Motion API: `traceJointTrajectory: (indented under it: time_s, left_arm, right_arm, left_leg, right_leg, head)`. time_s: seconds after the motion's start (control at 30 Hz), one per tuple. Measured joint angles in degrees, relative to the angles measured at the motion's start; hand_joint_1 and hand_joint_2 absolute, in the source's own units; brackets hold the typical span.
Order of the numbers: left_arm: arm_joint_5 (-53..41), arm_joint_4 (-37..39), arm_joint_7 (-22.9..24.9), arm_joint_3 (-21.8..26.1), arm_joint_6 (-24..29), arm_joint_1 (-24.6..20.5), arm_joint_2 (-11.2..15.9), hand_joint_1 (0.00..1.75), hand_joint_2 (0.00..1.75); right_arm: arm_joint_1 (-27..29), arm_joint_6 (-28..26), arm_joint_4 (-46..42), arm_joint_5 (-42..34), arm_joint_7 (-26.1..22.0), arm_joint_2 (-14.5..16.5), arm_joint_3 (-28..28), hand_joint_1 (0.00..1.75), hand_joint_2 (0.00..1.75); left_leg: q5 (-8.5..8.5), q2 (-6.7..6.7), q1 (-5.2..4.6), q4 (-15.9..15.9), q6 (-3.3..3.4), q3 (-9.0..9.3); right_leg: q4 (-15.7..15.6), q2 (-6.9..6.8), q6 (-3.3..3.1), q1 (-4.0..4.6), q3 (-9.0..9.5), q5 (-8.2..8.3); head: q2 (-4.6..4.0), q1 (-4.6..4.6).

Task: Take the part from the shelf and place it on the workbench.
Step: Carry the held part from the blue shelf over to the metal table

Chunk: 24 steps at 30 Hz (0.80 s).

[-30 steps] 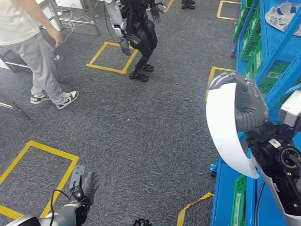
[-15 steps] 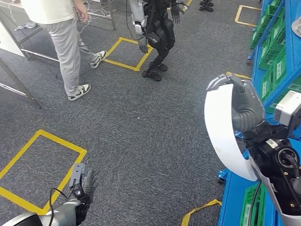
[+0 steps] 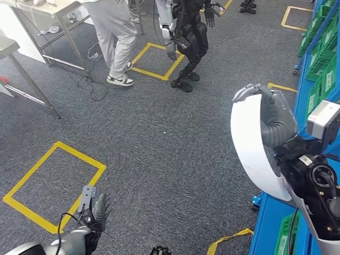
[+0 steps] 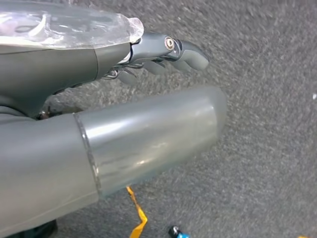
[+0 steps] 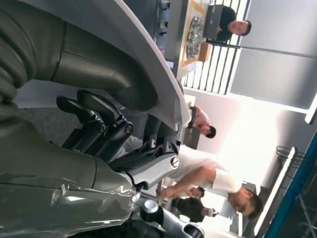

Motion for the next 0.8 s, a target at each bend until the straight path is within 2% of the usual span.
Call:
traceJointTrajectory:
  time_s: [0.03,0.1,0.13,0.17,0.23,0.3,0.33,0.37,0.43,0.47,0.5,0.53,0.6,0.63,0.67,0.7,0.77,0.8]
  left_arm:
    - [0.01,-0.01,-0.02,0.0,0.0,0.02,0.03,0.0,0.0]
    - [0.04,-0.02,-0.09,0.0,0.0,-0.05,0.11,0.0,0.0]
    - [0.08,-0.02,-0.13,0.0,0.0,-0.11,0.14,0.0,0.0]
    - [0.11,-0.02,-0.17,0.0,0.0,-0.13,0.14,0.0,0.0]
    - [0.16,-0.01,-0.25,0.0,0.08,-0.08,0.12,0.0,0.0]
    - [0.14,-0.02,-0.4,0.0,0.38,-0.02,0.08,0.0,0.0]
    - [0.14,-0.02,-0.51,0.0,0.56,-0.02,0.08,0.0,0.0]
    - [0.14,-0.02,-0.63,0.0,0.77,-0.03,0.06,0.0,0.0]
    - [0.14,-0.01,-0.78,0.0,1.07,-0.02,0.03,0.0,0.0]
    - [0.13,0.0,-0.81,0.0,1.18,0.0,0.01,0.0,0.0]
    - [0.13,0.0,-0.81,0.0,1.25,0.01,-0.02,0.0,0.0]
    - [0.12,-0.01,-0.82,0.0,1.3,0.02,-0.06,0.0,0.0]
    - [0.13,-0.02,-0.81,0.0,1.35,0.02,-0.22,0.0,0.0]
    - [0.14,-0.02,-0.81,0.0,1.36,0.02,-0.31,0.0,0.0]
    - [0.17,-0.02,-0.8,0.0,1.36,0.04,-0.37,0.0,0.0]
    - [0.24,-0.01,-0.8,0.0,1.35,0.1,-0.4,0.0,0.0]
    - [0.41,0.0,-0.76,0.0,1.28,0.31,-0.32,0.0,0.0]
    - [0.49,-0.01,-0.74,0.0,1.24,0.41,-0.3,0.0,0.0]
  right_arm:
    - [0.0,0.01,0.09,0.0,0.02,0.08,0.0,1.75,1.75]
    - [-0.06,0.15,0.18,-0.04,0.0,0.25,0.0,1.75,1.75]
    - [-0.12,0.24,0.19,-0.09,-0.03,0.3,-0.01,1.75,1.75]
    - [-0.18,0.34,0.21,-0.14,-0.07,0.33,-0.01,1.75,1.75]
    - [-0.28,0.46,0.26,-0.25,-0.11,0.47,0.01,1.75,1.75]
    - [-0.36,0.53,0.31,-0.35,-0.13,0.63,0.02,1.75,1.75]
    - [-0.43,0.55,0.32,-0.39,-0.12,0.66,0.02,1.75,1.75]
    - [-0.49,0.56,0.33,-0.43,-0.12,0.67,0.02,1.75,1.75]
    - [-0.52,0.6,0.42,-0.45,-0.11,0.67,0.06,1.75,1.75]
    - [-0.49,0.61,0.49,-0.48,-0.08,0.67,0.13,1.75,1.75]
    - [-0.47,0.62,0.56,-0.52,-0.05,0.67,0.21,1.75,1.75]
    - [-0.48,0.64,0.61,-0.6,-0.03,0.67,0.28,1.75,1.75]
    - [-0.65,0.69,0.65,-0.85,-0.02,0.69,0.35,1.75,1.75]
    - [-0.81,0.73,0.66,-0.99,-0.02,0.7,0.36,1.75,1.75]
    - [-0.96,0.75,0.67,-1.11,-0.03,0.72,0.37,1.75,1.75]
    - [-1.04,0.8,0.69,-1.19,-0.03,0.75,0.4,1.75,1.75]
    - [-1.09,0.94,0.73,-1.26,-0.07,0.87,0.48,1.75,1.75]
    - [-1.1,1.04,0.75,-1.28,-0.09,0.99,0.5,1.75,1.75]
  left_leg:
    - [1.53,0.2,0.06,-2.26,-0.07,1.13]
    - [5.22,1.35,0.06,-10.87,0.03,5.58]
    - [6.33,1.77,-0.03,-14.28,0.35,7.32]
    - [6.79,2.06,-0.14,-16.33,0.73,8.32]
    - [6.73,1.57,-0.34,-16.86,1.66,8.46]
    - [6.78,1.11,-0.22,-16.99,2.41,8.56]
    - [6.84,0.91,-0.12,-17.08,2.74,8.63]
    - [6.86,0.72,-0.04,-17.12,3.01,8.68]
    - [6.83,0.24,-0.11,-17.09,3.28,8.67]
    - [6.81,-0.08,-0.15,-17.06,3.34,8.68]
    - [6.79,-0.46,-0.18,-17.03,3.35,8.72]
    - [6.77,-0.9,-0.19,-17.01,3.33,8.79]
    - [6.71,-1.77,-0.19,-16.99,3.21,8.97]
    - [6.7,-2.16,-0.25,-16.96,3.06,8.94]
    - [6.77,-2.45,-0.26,-16.92,2.83,8.78]
    - [6.9,-2.71,-0.24,-16.94,2.53,8.56]
    - [7.14,-3.13,-0.21,-17.07,1.83,8.26]
    - [6.86,-2.88,-0.24,-16.78,1.53,8.09]
  right_leg:
    - [0.04,-0.29,0.07,-0.01,0.04,-0.05]
    - [0.33,-0.82,0.46,0.11,0.07,-0.33]
    - [0.54,-1.03,0.74,0.25,0.01,-0.52]
    - [0.73,-1.24,1.03,0.41,-0.05,-0.7]
    - [0.86,-1.71,1.53,0.55,-0.04,-0.93]
    - [1.8,-1.42,2.15,0.3,-0.47,-1.85]
    - [3.65,-0.91,2.43,0.19,-1.29,-3.08]
    - [6.93,-0.26,2.67,0.1,-2.78,-4.88]
    - [15.38,0.43,2.89,0.1,-6.56,-8.51]
    - [18.4,0.53,2.91,0.1,-8.05,-9.27]
    - [19.12,0.59,2.83,0.1,-8.55,-8.8]
    - [17.37,0.67,2.65,0.11,-7.92,-7.21]
    - [9.2,1.52,1.99,0.14,-4.41,-2.74]
    - [5.44,2.08,1.66,0.19,-2.6,-1.24]
    - [2.94,2.52,1.4,0.25,-1.39,-0.6]
    - [1.88,2.76,1.23,0.34,-0.85,-0.66]
    - [1.15,2.29,0.93,0.21,-0.52,-0.64]
    - [0.79,2.01,0.71,0.07,-0.37,-0.42]
  head:
    - [0.0,-0.06]
    - [0.0,-0.23]
    - [0.0,-0.32]
    - [0.0,-0.29]
    - [0.0,-0.1]
    - [0.0,0.12]
    - [0.0,0.28]
    - [0.0,0.45]
    - [0.0,0.74]
    - [0.0,0.75]
    - [0.0,0.75]
    - [0.0,0.75]
    - [0.0,0.81]
    - [0.0,0.82]
    - [0.0,0.86]
    - [0.0,0.85]
    - [0.0,0.83]
    - [0.0,0.74]
